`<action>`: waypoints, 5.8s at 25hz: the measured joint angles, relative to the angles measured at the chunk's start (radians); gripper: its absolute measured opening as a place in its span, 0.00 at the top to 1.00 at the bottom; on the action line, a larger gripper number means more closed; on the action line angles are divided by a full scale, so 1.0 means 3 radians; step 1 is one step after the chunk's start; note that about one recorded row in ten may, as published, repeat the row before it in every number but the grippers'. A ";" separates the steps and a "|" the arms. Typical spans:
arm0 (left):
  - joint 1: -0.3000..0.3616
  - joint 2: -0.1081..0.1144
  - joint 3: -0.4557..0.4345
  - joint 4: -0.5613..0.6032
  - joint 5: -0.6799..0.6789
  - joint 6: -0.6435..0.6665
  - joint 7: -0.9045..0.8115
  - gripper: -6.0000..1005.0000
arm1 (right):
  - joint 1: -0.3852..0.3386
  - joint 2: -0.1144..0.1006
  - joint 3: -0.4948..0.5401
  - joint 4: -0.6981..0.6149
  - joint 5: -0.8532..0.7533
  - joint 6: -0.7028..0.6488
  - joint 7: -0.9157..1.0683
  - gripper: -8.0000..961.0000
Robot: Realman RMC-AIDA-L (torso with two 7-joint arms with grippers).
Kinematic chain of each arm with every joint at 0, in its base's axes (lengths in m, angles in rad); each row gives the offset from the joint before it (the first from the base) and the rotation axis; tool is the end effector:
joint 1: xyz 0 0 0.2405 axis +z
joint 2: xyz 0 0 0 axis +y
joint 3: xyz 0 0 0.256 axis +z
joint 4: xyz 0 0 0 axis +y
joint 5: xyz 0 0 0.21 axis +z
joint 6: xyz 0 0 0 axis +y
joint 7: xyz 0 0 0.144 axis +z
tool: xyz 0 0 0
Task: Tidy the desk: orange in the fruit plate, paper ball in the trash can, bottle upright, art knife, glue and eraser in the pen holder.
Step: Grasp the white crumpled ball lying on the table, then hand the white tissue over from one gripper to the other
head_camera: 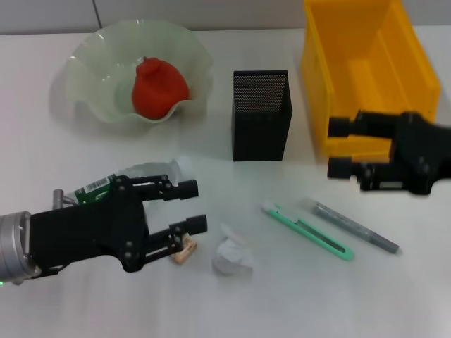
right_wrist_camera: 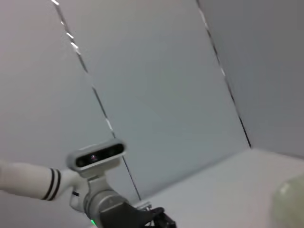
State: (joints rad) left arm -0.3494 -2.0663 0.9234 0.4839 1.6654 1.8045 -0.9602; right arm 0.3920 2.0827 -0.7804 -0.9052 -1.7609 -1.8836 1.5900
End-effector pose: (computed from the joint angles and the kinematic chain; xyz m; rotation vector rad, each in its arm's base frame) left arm -0.2672 0.2467 -0.0190 -2.7488 -0.2801 -1.1305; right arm 0.2318 0.2863 0.0433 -2.8256 0.5993 1.0405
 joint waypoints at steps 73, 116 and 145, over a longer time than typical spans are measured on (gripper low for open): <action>-0.0369 -0.0046 0.1032 -0.0268 0.0001 -0.1427 0.0000 0.31 | -0.0417 -0.0005 0.0249 0.1698 0.0071 0.0444 -0.1741 0.20; -0.0259 -0.0030 0.0998 0.0291 -0.0960 -0.0664 -0.0129 0.71 | -0.0341 -0.0011 0.0399 0.1981 -0.0072 0.0218 -0.1201 0.20; -0.0851 -0.0011 0.2175 0.0822 -0.2125 -0.1960 -0.0628 0.71 | -0.0259 -0.0024 0.0411 0.2180 -0.0129 0.0446 -0.1040 0.21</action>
State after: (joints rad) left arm -0.6047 -2.0695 1.5759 0.7305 1.0279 1.2163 -1.1486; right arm 0.3144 2.0754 -0.6571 -0.2513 -1.7996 -1.7498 1.2779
